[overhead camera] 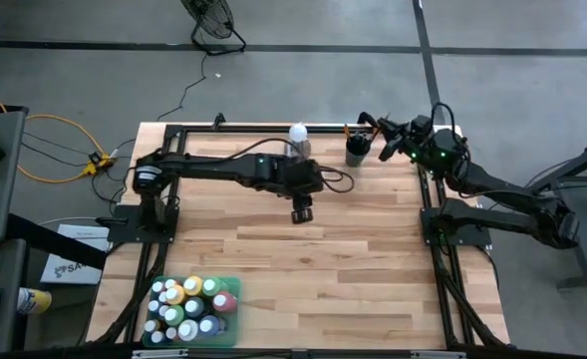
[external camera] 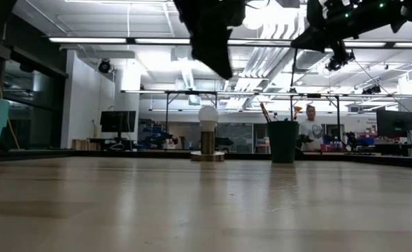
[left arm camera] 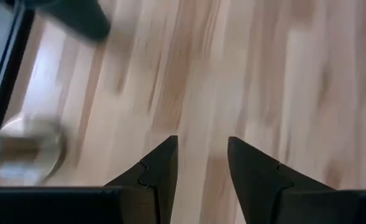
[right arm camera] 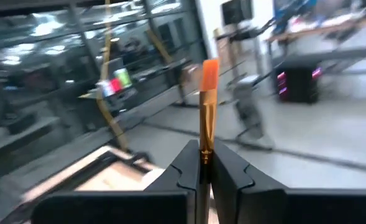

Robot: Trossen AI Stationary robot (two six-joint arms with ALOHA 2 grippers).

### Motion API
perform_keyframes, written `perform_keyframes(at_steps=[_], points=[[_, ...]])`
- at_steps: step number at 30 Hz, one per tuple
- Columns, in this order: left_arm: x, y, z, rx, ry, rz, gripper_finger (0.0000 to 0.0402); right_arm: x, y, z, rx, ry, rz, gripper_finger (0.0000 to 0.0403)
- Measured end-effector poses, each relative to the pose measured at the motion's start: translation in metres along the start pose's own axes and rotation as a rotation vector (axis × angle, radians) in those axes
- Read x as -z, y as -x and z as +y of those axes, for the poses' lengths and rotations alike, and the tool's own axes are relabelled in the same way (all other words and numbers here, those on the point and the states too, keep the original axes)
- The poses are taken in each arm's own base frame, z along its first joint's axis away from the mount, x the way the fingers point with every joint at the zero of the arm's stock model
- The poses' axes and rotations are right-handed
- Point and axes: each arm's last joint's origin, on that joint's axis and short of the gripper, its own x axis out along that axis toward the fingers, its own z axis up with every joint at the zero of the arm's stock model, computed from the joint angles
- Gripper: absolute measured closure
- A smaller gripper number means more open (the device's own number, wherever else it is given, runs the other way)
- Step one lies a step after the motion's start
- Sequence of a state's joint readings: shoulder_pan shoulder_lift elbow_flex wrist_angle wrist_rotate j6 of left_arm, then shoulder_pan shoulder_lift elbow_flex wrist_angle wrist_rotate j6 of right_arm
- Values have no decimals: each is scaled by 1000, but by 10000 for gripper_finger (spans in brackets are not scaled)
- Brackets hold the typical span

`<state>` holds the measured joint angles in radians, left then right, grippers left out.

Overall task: Pick & Place Paint Supplies
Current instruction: Put the gold paint brush into the black cup, then return to Home Position

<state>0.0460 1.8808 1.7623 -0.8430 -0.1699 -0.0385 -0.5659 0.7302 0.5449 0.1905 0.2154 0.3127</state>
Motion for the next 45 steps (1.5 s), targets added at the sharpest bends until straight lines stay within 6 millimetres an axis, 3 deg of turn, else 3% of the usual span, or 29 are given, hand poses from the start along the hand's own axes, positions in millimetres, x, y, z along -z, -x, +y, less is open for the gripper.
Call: perform_keyframes(at_steps=[7,13,18,30,38,45], points=[[31,14,3,47,130,-202,266,-8,-1,-4,145,137,-97,390],[63,28,7,57,247,-374,266,-3,-19,-17,221,172,-87,390],[90,41,12,22,331,-435,266,13,-39,-24,199,166,3,390],[130,86,24,-44,382,-556,266,51,-77,-33,220,126,110,388],[168,89,26,-35,407,-553,266,59,-78,-29,211,63,154,366],[199,96,28,-14,419,-621,266,70,-74,-30,356,28,212,328]])
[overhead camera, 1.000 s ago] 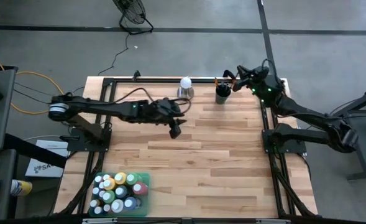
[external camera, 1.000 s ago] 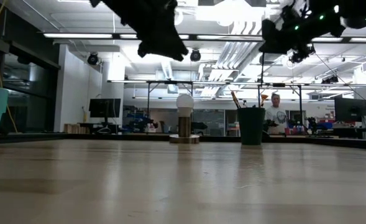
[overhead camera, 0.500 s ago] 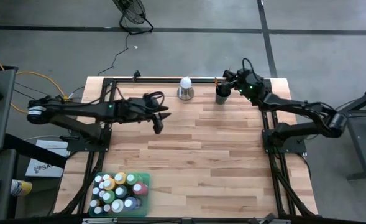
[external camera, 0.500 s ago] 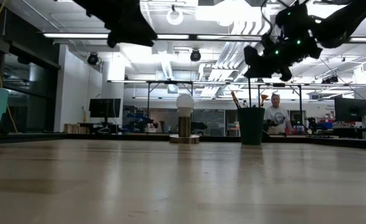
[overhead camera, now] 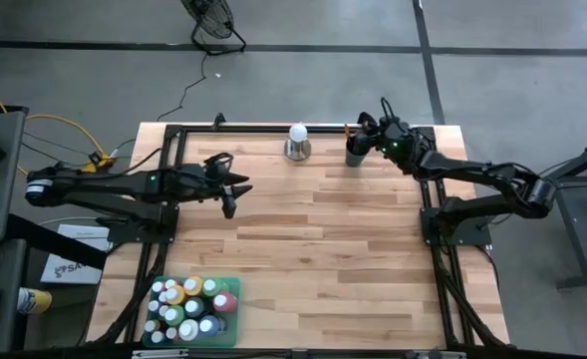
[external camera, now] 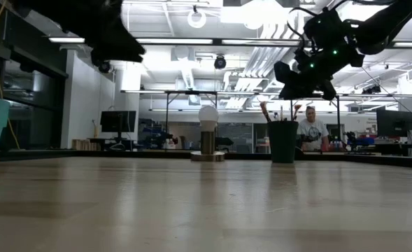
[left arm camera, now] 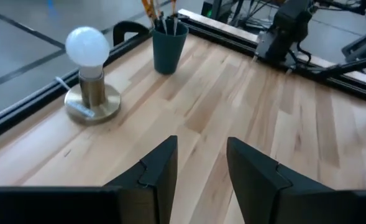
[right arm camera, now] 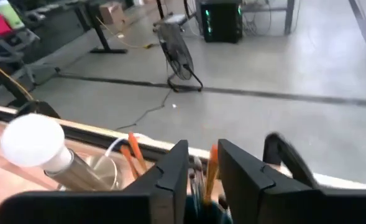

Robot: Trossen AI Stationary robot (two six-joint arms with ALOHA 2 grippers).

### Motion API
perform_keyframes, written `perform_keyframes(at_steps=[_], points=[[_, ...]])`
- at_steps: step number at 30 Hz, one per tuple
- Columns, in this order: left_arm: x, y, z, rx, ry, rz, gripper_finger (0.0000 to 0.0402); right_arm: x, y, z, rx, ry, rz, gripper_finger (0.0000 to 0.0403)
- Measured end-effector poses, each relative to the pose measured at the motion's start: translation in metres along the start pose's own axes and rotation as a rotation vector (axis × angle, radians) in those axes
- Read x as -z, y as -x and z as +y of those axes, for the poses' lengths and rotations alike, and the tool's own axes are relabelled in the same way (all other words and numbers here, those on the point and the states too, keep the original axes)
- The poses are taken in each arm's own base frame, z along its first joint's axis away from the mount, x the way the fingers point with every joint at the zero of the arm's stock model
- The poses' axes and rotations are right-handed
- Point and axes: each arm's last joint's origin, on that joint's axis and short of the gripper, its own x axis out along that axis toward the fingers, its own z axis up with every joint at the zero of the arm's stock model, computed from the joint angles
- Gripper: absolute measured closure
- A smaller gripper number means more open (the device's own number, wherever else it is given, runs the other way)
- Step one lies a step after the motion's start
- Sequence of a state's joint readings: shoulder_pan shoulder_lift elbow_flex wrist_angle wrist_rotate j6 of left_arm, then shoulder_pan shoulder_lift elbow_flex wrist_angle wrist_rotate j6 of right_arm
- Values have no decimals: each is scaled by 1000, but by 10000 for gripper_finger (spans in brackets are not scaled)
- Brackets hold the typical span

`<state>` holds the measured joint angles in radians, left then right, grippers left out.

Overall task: Pick & Place Paint Supplies
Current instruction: Return to Home Position

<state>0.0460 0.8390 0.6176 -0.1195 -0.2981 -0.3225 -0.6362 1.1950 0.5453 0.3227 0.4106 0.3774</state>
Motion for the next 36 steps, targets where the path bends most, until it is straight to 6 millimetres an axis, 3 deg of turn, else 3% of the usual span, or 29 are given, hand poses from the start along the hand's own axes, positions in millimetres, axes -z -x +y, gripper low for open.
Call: perform_keyframes(at_steps=[11,21,24,30,36], points=[[6,35,12,94,21,-89,266,7,11,15,-87,-160,61,226],[20,60,25,45,-59,9,266,3,52,27,-647,-242,418,207],[24,67,28,39,-89,30,266,2,68,31,-722,-224,452,208],[25,76,32,50,-71,-24,266,12,101,35,-738,-280,238,208],[53,71,39,64,-1,-60,266,36,126,31,-976,-383,-25,208]])
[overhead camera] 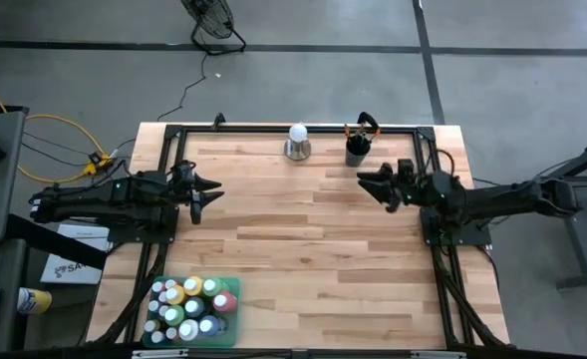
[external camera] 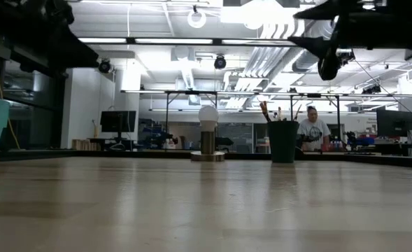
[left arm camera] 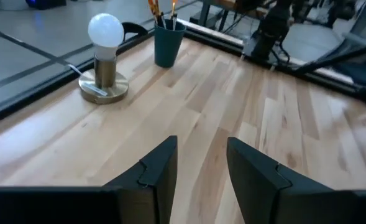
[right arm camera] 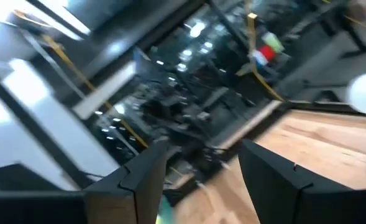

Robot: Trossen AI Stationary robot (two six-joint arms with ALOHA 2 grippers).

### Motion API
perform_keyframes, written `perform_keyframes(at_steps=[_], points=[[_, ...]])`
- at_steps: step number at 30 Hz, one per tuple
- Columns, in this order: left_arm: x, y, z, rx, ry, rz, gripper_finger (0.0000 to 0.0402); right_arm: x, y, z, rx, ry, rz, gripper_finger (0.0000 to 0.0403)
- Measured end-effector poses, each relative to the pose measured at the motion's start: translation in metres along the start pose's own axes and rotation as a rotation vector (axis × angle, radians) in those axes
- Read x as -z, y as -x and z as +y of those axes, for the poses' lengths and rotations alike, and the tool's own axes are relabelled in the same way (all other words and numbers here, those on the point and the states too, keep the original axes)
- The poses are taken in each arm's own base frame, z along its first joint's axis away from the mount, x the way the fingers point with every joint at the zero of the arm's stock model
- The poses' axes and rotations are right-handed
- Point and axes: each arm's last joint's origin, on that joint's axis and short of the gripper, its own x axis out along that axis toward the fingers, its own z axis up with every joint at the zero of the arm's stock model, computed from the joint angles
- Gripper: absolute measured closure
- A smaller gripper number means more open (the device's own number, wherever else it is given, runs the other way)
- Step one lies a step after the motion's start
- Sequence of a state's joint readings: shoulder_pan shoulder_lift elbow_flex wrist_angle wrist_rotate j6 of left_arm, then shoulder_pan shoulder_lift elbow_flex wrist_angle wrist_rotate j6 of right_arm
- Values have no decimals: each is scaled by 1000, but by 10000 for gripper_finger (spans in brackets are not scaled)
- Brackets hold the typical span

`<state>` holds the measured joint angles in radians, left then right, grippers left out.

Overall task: Pick & Place Paint Supplies
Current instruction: Return to Home Position

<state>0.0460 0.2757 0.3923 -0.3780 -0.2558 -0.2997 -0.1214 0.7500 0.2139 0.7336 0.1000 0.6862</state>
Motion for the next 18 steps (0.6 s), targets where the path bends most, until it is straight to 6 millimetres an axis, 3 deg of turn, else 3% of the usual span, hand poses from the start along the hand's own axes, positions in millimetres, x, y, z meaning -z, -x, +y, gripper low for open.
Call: perform_keyframes(at_steps=[5,12,18], points=[[13,5,6,19,50,-60,266,14,14,-1,-86,-17,-19,208],[20,23,14,-18,86,-128,266,14,40,-7,-147,0,-100,208],[22,22,14,-15,119,-107,266,11,53,-10,-139,52,-116,208]])
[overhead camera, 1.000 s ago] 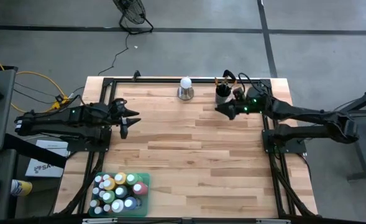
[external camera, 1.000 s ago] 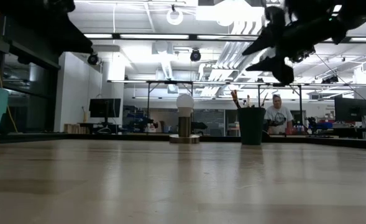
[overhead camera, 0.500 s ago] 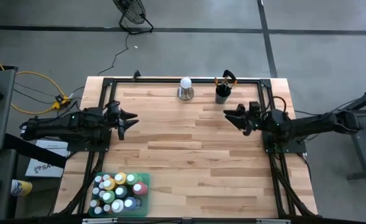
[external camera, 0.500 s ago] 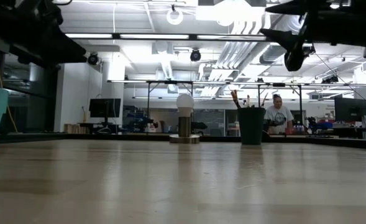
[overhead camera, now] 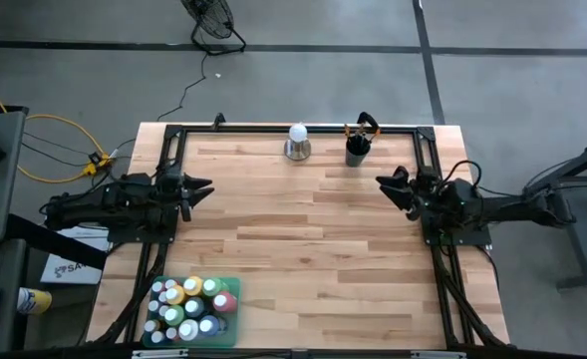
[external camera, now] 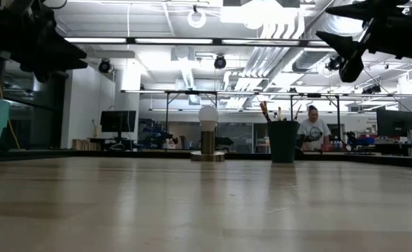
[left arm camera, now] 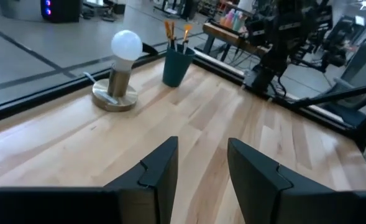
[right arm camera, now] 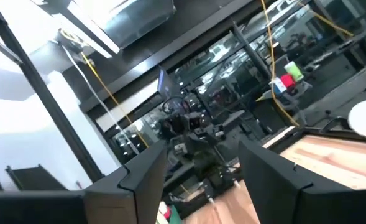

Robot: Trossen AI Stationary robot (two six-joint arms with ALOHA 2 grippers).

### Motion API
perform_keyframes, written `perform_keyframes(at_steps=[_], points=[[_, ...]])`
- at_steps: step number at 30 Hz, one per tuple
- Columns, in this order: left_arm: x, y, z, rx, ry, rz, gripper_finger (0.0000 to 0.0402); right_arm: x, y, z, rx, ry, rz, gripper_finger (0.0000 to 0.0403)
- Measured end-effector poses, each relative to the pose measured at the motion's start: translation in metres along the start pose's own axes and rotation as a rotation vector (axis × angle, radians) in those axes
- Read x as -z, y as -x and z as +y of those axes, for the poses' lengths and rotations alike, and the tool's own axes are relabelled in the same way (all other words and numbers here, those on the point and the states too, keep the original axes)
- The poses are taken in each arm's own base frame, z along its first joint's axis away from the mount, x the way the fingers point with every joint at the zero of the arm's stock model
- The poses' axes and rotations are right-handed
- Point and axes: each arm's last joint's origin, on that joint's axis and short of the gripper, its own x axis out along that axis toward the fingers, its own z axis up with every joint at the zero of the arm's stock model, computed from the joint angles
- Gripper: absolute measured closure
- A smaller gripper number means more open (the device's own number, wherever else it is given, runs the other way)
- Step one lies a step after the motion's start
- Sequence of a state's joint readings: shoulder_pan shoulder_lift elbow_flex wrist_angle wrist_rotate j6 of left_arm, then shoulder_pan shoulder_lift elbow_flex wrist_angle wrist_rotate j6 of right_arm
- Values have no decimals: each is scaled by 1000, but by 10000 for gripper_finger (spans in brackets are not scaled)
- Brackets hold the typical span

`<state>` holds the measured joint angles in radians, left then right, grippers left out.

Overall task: Pick & Place Paint Supplies
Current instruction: Return to Home Position

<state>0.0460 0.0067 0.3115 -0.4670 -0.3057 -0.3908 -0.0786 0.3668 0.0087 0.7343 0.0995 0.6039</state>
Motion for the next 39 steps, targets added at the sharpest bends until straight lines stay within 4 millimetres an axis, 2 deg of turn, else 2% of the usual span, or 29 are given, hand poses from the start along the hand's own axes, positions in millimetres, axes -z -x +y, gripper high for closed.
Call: perform_keyframes(at_steps=[7,14,26,39], points=[[10,-7,2,-1,24,-1,266,-7,13,-1,2,60,-11,208],[38,-26,7,3,100,-12,266,-7,22,-6,64,121,8,208],[43,-30,7,18,143,-26,266,2,22,-13,128,116,99,208],[43,-30,7,19,142,-26,266,2,23,-14,130,150,102,208]])
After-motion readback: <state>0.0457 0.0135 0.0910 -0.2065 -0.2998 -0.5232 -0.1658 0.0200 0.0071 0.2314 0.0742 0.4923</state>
